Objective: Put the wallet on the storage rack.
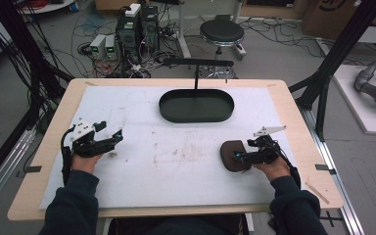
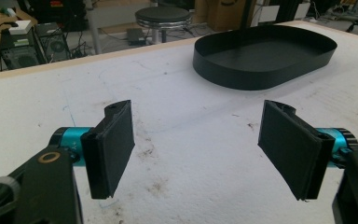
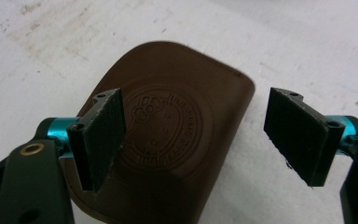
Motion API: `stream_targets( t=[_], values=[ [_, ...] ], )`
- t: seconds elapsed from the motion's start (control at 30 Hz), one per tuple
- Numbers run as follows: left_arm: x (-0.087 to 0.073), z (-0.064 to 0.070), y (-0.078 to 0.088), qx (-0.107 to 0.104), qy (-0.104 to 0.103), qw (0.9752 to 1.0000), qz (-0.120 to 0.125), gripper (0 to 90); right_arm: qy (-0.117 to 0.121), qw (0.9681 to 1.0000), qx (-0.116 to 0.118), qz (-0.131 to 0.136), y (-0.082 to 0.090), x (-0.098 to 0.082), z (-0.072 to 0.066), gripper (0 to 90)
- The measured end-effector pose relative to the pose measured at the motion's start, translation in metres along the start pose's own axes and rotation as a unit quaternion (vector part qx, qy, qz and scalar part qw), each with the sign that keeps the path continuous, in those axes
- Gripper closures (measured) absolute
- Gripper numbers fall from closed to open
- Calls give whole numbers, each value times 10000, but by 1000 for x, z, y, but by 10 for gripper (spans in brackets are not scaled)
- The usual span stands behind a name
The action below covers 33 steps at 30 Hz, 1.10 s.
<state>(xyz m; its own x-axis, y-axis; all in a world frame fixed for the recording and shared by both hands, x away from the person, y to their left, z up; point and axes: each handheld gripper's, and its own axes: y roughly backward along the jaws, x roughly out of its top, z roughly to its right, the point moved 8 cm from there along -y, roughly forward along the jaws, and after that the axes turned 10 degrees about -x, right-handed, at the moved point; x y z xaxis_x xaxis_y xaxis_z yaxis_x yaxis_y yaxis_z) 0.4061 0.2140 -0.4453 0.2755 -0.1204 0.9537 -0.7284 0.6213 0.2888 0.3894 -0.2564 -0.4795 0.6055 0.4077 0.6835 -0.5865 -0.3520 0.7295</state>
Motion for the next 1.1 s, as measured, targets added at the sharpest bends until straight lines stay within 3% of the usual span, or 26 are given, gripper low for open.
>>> stream_targets(
  t=[0.1, 0.4, 0.77, 0.87, 0.9, 1.1],
  values=[
    [0, 0, 1, 4, 0, 10000, 9, 264, -13, 9999, 129, -85, -4, -3, -3, 210],
    [-1, 2, -1, -16, -25, 10000, -46, 264, -530, 9969, 530, -226, -11, -10, -2, 194],
    [-1, 2, -2, -19, -24, 10000, -66, 265, -235, 9959, 835, -243, -13, -9, -13, 195],
    [-1, 3, -3, -39, -28, 10000, -69, 264, -256, 9953, 881, -297, -14, -9, -14, 200],
    [-1, 3, -3, -40, -43, 10000, -77, 264, -423, 9934, 996, -387, -15, -10, -14, 204],
    [-2, 4, -4, -52, -73, 9999, -111, 265, -511, 9919, 1037, -531, -14, -10, -14, 262]
  ],
)
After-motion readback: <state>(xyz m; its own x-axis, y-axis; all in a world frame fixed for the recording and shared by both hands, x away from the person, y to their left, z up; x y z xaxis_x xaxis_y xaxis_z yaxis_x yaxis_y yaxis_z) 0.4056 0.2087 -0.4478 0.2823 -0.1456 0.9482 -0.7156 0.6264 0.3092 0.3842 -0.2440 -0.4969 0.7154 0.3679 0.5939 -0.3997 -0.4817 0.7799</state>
